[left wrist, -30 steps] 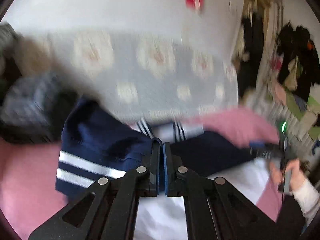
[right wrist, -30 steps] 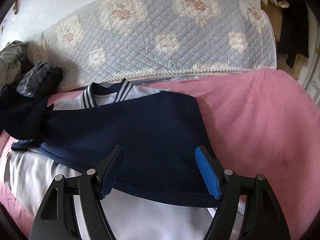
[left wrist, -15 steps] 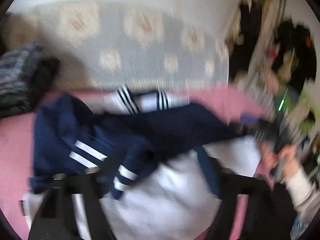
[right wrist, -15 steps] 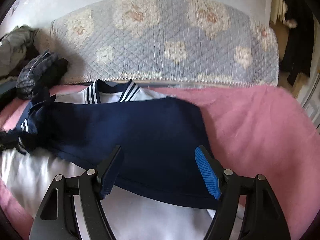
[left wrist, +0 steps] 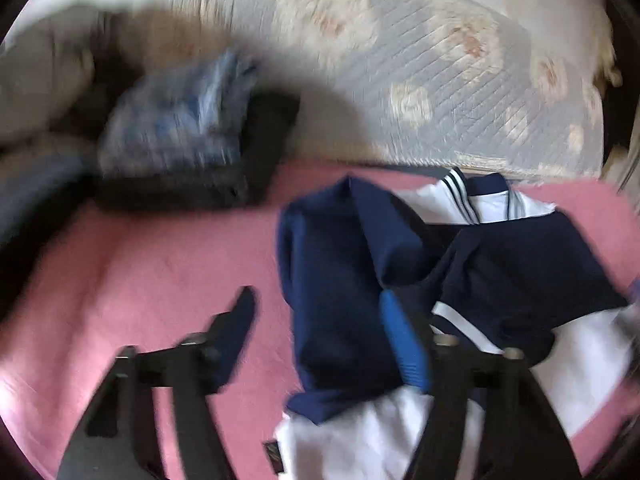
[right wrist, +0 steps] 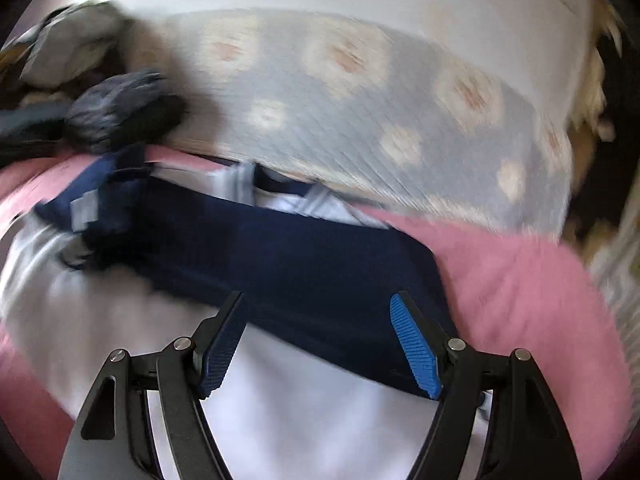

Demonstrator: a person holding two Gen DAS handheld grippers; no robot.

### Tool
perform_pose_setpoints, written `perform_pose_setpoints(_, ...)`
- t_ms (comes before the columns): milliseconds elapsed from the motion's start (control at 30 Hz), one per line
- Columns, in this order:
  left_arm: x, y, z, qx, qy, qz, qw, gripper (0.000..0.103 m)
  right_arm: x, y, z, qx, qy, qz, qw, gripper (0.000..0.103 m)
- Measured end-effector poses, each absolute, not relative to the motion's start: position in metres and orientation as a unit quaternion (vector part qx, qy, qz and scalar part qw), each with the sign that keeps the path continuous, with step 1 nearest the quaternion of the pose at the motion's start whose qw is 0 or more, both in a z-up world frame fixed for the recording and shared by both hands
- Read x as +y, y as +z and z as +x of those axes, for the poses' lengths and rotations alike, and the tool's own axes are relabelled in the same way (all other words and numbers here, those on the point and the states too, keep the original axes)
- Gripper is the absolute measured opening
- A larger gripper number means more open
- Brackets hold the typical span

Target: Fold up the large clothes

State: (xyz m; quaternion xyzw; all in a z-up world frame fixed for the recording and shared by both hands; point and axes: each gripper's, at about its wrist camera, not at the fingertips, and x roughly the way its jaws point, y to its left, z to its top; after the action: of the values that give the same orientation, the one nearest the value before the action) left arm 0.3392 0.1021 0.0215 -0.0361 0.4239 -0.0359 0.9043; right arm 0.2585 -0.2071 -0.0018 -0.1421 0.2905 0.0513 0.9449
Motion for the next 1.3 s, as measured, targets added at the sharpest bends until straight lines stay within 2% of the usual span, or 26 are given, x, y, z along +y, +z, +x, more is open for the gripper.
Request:
perform_pose_setpoints(200, 0.13, 0.032, 0.321, 0.395, -0.024, -0.039, 0.918, 0.057, -0.1, -0.001, 0.247, 0.273, 0.151, -0.186, 0.932, 0.075)
perform_pose_setpoints(300, 0.139, 0.041, 0.316, 0.383, -0.027, -0.055, 0.922, 0.057, -0.054, -0.013, 0.255, 0.29, 0.179, -0.199, 0.919, 0.069)
perform_pose_setpoints(367, 0.142, 0.048, 0.313, 0.372, -0.024, -0.056, 0.926, 0.058, -0.023, -0.025, 0.264, 0.306, 0.176, -0.214, 0.911, 0.061)
perform_pose_setpoints(500, 0.148, 0.058, 0.308, 0.355, -0.025, -0.064, 0.932, 0.058, 0.019, -0.048, 0.282, 0.339, 0.166, -0.225, 0.898, 0.06)
perform_pose_setpoints(600, 0.154, 0.06, 0.305, 0.351, -0.027, -0.075, 0.933, 0.059, 0.028, -0.069, 0.305, 0.355, 0.119, -0.239, 0.896, 0.054)
perform_pose_setpoints(700, 0.154, 0.058, 0.306, 0.356, -0.027, -0.07, 0.932, 0.061, 0.011, -0.072, 0.321, 0.347, 0.076, -0.242, 0.903, 0.049)
perform_pose_setpoints(733, 0.154, 0.057, 0.307, 0.359, -0.03, -0.068, 0.93, 0.061, 0.001, -0.068, 0.322, 0.344, 0.068, -0.235, 0.907, 0.037)
perform_pose_setpoints(767, 0.155, 0.057, 0.307, 0.361, -0.032, -0.066, 0.93, 0.062, -0.01, -0.061, 0.319, 0.337, 0.063, -0.226, 0.912, 0.018)
perform_pose_setpoints(833, 0.156, 0.06, 0.307, 0.355, -0.029, -0.062, 0.933, 0.063, -0.04, -0.038, 0.31, 0.307, 0.039, -0.218, 0.926, 0.004)
perform_pose_setpoints(933, 0.157, 0.061, 0.307, 0.349, -0.035, -0.07, 0.934, 0.068, -0.088, -0.005, 0.309, 0.274, -0.021, -0.211, 0.938, 0.003)
perform_pose_setpoints(1067, 0.155, 0.045, 0.313, 0.388, -0.083, -0.126, 0.909, 0.068, -0.159, 0.027, 0.32, 0.261, -0.07, -0.151, 0.951, 0.002)
perform_pose_setpoints(1300, 0.136, 0.011, 0.325, 0.441, -0.095, -0.139, 0.881, 0.068, -0.255, 0.035, 0.338, 0.27, -0.118, -0.061, 0.954, 0.001)
